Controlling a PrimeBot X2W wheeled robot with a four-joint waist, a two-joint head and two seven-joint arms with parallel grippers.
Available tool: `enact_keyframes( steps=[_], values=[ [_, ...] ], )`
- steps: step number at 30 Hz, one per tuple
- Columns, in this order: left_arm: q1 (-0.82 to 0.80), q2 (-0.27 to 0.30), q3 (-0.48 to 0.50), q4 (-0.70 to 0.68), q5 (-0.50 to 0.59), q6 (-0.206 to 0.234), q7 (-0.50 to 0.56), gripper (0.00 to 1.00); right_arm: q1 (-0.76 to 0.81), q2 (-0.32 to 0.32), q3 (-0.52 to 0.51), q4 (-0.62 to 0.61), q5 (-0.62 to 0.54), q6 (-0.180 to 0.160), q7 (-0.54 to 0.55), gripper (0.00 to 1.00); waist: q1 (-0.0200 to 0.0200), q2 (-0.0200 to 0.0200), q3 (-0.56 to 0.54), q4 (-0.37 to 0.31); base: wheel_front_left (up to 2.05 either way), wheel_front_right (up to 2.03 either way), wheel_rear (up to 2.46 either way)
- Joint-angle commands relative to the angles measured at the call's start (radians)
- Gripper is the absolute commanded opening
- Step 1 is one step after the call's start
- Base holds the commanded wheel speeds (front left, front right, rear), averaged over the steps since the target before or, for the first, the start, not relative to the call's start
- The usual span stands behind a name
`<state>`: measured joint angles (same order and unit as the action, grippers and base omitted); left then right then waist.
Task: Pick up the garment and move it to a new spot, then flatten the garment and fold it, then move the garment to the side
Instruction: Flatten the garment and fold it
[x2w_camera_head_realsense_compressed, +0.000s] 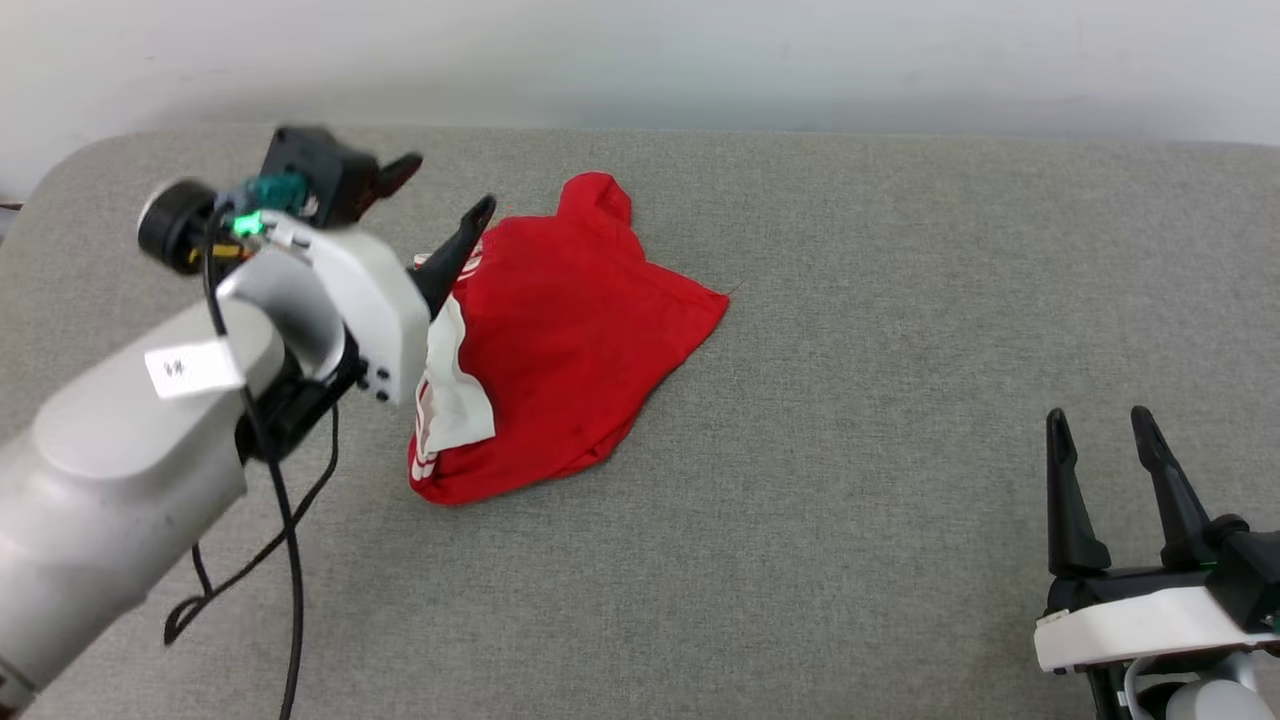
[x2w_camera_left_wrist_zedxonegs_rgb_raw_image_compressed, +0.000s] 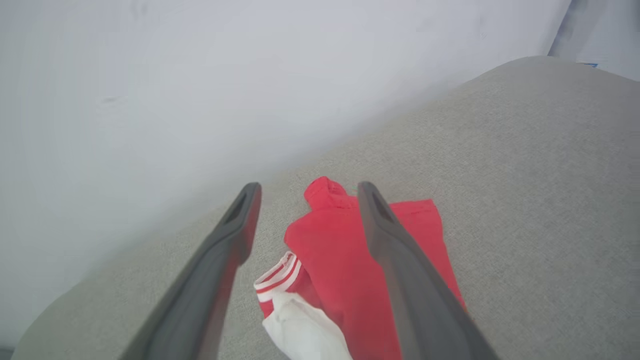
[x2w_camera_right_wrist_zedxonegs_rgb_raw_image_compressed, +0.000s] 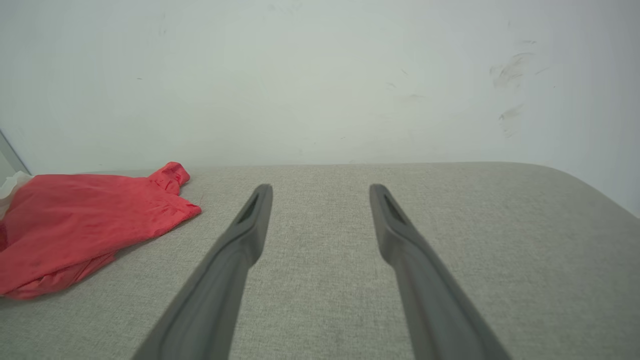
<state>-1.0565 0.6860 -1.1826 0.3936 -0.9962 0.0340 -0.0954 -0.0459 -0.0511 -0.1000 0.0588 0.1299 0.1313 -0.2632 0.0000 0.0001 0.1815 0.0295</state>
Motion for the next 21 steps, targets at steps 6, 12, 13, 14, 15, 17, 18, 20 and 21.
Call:
enact_keyframes(
  steps=[6, 12, 13, 14, 15, 17, 18, 20, 21],
  values=[
    [-0.138, -0.037, -0.030, -0.059, -0.028, -0.077, 0.211, 1.00, -0.010, 0.002, 0.008, -0.003, 0.003, -0.001, -0.002, 1.00, 0.0000, -0.0001, 0.021, -0.025, 0.00, 0.00, 0.00],
    [-0.205, -0.079, -0.065, -0.037, -0.052, -0.128, 0.421, 1.00, -0.029, 0.002, 0.012, -0.006, 0.010, -0.001, -0.002, 1.00, 0.0000, -0.0001, 0.051, -0.054, 0.00, 0.00, 0.00],
    [-0.215, -0.098, -0.077, -0.024, -0.060, -0.142, 0.495, 1.00, -0.039, 0.002, 0.014, -0.008, 0.010, -0.001, -0.002, 1.00, 0.0000, -0.0001, 0.066, -0.067, 0.00, 0.00, 0.00],
    [-0.215, -0.098, -0.077, -0.024, -0.060, -0.142, 0.495, 1.00, -0.039, 0.002, 0.014, -0.008, 0.010, -0.001, -0.002, 1.00, 0.0000, -0.0001, 0.066, -0.067, 0.00, 0.00, 0.00],
    [-0.222, -0.114, -0.084, -0.010, -0.072, -0.150, 0.557, 1.00, -0.045, 0.002, 0.014, -0.010, 0.012, -0.001, -0.002, 1.00, 0.0000, -0.0001, 0.082, -0.079, 0.00, 0.00, 0.00],
    [-0.226, -0.121, -0.086, -0.004, -0.075, -0.154, 0.584, 1.00, -0.047, 0.002, 0.013, -0.011, 0.013, -0.001, -0.002, 1.00, 0.0000, -0.0001, 0.091, -0.085, 0.00, 0.00, 0.00],
    [-0.229, -0.128, -0.088, 0.004, -0.080, -0.156, 0.611, 1.00, -0.053, 0.002, 0.013, -0.012, 0.014, -0.001, -0.002, 1.00, 0.0000, -0.0001, 0.099, -0.091, 0.00, 0.00, 0.00],
    [-0.230, -0.141, -0.091, 0.021, -0.076, -0.161, 0.657, 1.00, -0.064, 0.002, 0.013, -0.015, 0.016, -0.001, -0.002, 1.00, 0.0000, -0.0001, 0.117, -0.102, 0.00, 0.00, 0.00],
    [-0.226, -0.146, -0.093, 0.030, -0.072, -0.162, 0.679, 1.00, -0.067, 0.002, 0.014, -0.016, 0.017, -0.001, -0.002, 1.00, 0.0000, -0.0001, 0.126, -0.107, 0.00, 0.00, 0.00]
  ],
)
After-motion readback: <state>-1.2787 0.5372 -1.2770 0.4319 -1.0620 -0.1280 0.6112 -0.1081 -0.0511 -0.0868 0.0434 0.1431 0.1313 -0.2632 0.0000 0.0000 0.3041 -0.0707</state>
